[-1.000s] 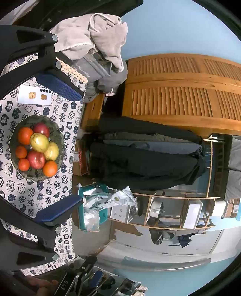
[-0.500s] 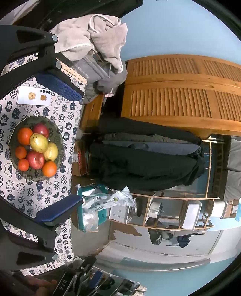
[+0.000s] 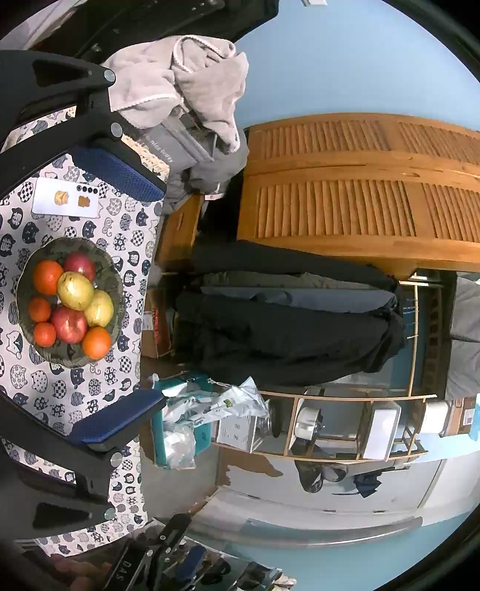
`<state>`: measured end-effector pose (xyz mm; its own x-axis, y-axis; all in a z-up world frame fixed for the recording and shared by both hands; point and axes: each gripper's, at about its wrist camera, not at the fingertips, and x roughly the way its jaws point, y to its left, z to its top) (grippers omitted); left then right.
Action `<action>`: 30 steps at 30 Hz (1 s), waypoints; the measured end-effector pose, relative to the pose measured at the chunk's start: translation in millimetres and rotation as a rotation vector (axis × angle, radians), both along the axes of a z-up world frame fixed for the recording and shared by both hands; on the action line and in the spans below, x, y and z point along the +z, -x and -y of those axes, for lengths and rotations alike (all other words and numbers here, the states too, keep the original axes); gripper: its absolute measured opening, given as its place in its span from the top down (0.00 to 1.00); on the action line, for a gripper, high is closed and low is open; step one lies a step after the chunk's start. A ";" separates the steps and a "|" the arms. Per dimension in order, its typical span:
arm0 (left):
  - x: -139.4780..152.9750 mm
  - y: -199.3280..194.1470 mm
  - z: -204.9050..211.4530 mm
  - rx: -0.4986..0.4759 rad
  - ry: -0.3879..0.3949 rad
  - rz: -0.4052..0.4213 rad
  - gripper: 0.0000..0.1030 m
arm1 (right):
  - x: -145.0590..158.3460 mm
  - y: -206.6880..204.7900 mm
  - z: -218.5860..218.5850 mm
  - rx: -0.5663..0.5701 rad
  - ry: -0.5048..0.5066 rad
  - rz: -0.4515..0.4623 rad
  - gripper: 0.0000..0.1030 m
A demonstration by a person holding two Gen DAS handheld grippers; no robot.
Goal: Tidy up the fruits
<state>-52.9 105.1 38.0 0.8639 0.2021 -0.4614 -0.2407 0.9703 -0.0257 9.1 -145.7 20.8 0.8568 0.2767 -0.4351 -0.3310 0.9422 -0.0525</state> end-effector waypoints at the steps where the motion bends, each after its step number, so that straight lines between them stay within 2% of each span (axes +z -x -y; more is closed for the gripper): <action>1: 0.4 0.3 0.2 -0.001 -0.004 0.001 0.01 | -0.4 -0.4 0.9 0.000 0.000 0.000 0.18; 30: 1.5 0.5 1.7 0.006 0.017 -0.004 0.01 | -1.2 -0.1 1.0 0.002 0.006 0.003 0.18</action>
